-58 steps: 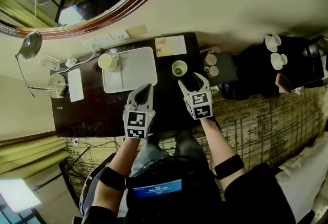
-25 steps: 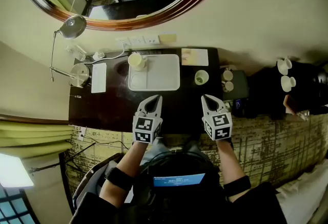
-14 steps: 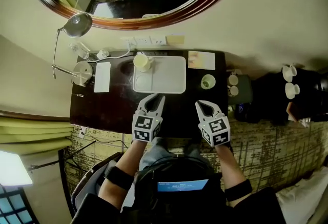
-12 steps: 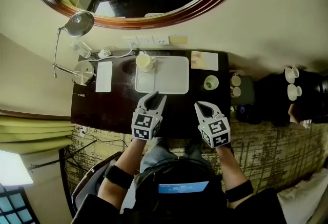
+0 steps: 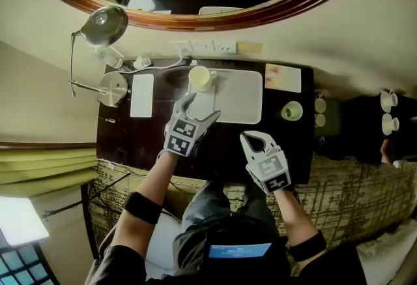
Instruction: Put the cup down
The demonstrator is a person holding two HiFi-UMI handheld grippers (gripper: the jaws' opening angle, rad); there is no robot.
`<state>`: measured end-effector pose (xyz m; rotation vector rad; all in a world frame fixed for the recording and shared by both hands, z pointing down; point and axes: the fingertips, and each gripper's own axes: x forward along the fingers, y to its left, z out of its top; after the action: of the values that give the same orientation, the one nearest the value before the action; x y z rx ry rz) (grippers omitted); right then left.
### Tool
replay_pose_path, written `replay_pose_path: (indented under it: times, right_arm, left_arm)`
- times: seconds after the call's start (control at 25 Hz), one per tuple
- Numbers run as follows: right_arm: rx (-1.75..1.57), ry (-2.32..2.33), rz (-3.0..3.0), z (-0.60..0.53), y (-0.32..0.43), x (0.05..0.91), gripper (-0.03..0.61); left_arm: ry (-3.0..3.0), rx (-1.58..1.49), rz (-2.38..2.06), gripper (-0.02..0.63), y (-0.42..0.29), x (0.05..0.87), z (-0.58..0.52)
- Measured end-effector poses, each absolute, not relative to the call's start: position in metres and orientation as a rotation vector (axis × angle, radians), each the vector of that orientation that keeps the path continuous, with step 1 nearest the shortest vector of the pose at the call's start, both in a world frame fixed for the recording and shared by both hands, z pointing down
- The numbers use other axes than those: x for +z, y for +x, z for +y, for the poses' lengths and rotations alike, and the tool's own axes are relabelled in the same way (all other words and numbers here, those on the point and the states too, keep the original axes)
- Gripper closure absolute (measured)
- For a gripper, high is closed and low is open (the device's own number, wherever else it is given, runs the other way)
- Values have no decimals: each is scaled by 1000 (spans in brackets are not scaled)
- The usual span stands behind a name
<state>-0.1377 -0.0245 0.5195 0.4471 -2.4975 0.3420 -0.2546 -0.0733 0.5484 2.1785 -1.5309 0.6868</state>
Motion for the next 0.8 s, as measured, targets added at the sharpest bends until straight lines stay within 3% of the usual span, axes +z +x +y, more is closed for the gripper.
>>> replay_pose_path:
  times: [0.12,0.48,0.8]
  right_arm:
    - [305,407,-2495,-24,-161,527,574]
    - [321,341,-2506,-12,-193,547,574]
    - [377,382,-2474,-13,-177,570,574]
  left_arm:
    - [2178,853,-1448,174,-270,564,-95]
    - [2259,1394,-1100,98,-307,607,-145]
    - [2225,1622,-821,98,-324,657,-161]
